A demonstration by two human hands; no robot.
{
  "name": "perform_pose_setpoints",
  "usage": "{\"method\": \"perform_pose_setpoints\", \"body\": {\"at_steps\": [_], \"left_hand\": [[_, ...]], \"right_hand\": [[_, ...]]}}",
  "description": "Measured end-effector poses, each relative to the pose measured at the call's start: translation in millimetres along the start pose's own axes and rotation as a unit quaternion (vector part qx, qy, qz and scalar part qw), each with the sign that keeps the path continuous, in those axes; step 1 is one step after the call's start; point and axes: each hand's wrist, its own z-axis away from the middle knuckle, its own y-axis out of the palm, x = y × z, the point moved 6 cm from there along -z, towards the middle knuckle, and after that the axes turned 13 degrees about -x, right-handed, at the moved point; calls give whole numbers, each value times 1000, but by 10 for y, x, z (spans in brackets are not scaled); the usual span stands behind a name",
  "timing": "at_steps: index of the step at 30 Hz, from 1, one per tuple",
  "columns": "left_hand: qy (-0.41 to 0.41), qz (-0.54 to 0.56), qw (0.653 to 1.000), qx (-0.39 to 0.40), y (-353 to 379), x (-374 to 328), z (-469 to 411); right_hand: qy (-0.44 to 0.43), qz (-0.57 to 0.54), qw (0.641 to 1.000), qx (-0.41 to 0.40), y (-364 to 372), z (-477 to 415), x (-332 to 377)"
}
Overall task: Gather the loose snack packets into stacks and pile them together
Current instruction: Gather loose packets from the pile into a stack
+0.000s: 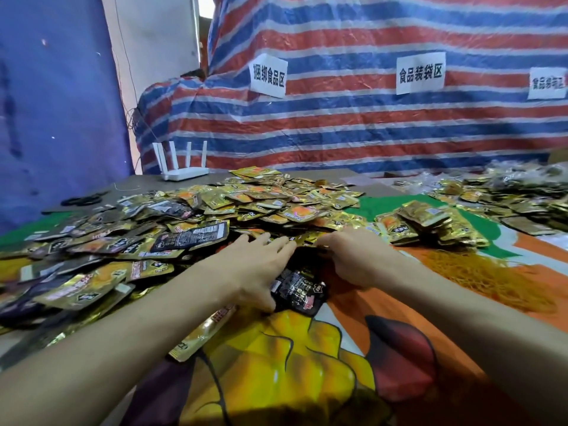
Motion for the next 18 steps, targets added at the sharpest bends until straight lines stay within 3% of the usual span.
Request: {"method": "perform_pose_setpoints", "body": {"at_steps": [5,11,14,18], "left_hand": [[-92,86,969,-212,-132,-37,-68],[-141,142,923,-330,-266,-9,-57],[-174,232,896,-338,-316,120,-69],[-256,350,834,-341,-376,366,-23]], "right_hand": [[31,-129,984,-121,-217,26,-97],[82,-249,951,-162,-226,32,-207],[175,-364,897,-180,-199,33,-329],[271,-452,812,-251,-275,14,-510]]}}
